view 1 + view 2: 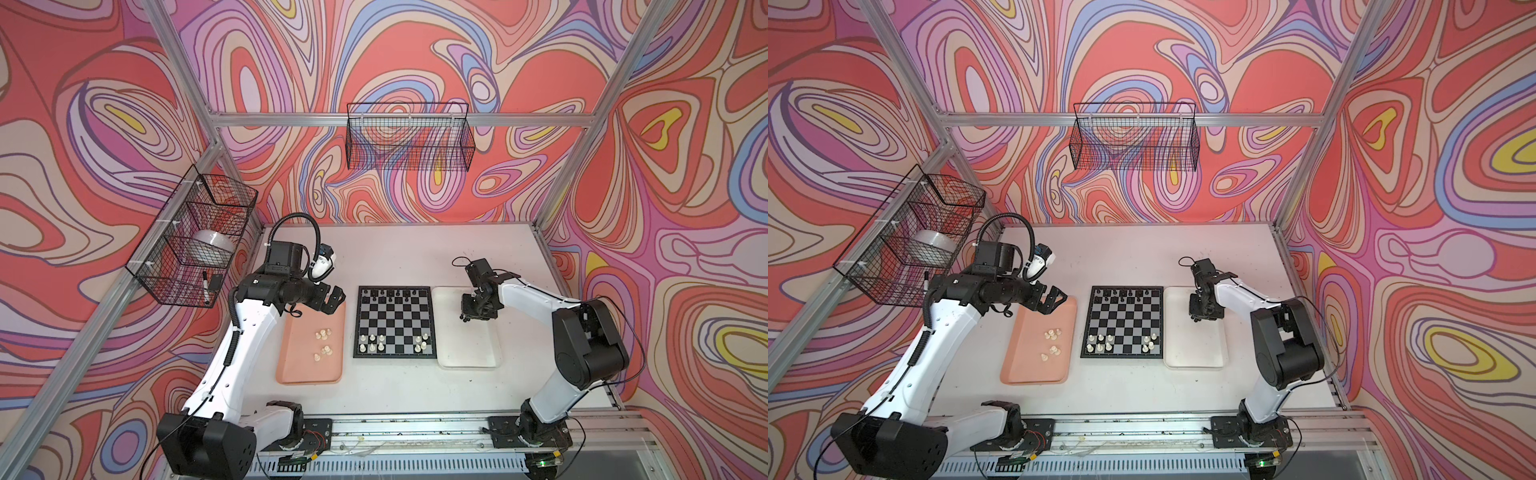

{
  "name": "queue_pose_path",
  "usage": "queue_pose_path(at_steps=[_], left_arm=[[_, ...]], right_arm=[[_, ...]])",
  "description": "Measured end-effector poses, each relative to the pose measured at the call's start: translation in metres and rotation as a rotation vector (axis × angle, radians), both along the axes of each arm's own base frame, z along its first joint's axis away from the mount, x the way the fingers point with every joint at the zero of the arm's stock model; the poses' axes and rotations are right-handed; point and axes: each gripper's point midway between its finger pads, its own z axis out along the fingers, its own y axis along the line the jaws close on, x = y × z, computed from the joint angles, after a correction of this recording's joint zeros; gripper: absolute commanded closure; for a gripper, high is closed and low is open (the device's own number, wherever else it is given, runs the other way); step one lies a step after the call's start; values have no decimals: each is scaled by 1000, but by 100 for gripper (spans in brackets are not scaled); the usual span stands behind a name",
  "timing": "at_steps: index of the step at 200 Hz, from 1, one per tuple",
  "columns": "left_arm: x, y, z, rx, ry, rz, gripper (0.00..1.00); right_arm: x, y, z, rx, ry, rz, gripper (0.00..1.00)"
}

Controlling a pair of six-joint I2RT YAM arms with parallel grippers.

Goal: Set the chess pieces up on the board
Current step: 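Lower the right gripper toward the remaining black pieces in the white tray, then close the right gripper on a small black pawn in the white tray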

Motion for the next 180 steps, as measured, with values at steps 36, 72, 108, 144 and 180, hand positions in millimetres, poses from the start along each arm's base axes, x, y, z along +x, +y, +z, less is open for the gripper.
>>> queue_pose_path(at_steps=[36, 72, 108, 144, 180], left_arm=[[0, 0, 0, 0, 0, 0, 0], [0, 0, 0, 0, 0, 0, 0], [0, 0, 0, 0, 0, 0, 0], [0, 0, 0, 0, 0, 0, 0], [0, 0, 0, 0, 0, 0, 0]], right_arm=[[0, 0, 0, 1, 1, 1, 80], [0, 0, 0, 2, 1, 1, 82], [0, 2, 0, 10, 1, 4, 87], [0, 3, 0, 14, -1, 8, 89], [1, 2, 0, 11, -2, 11, 90]])
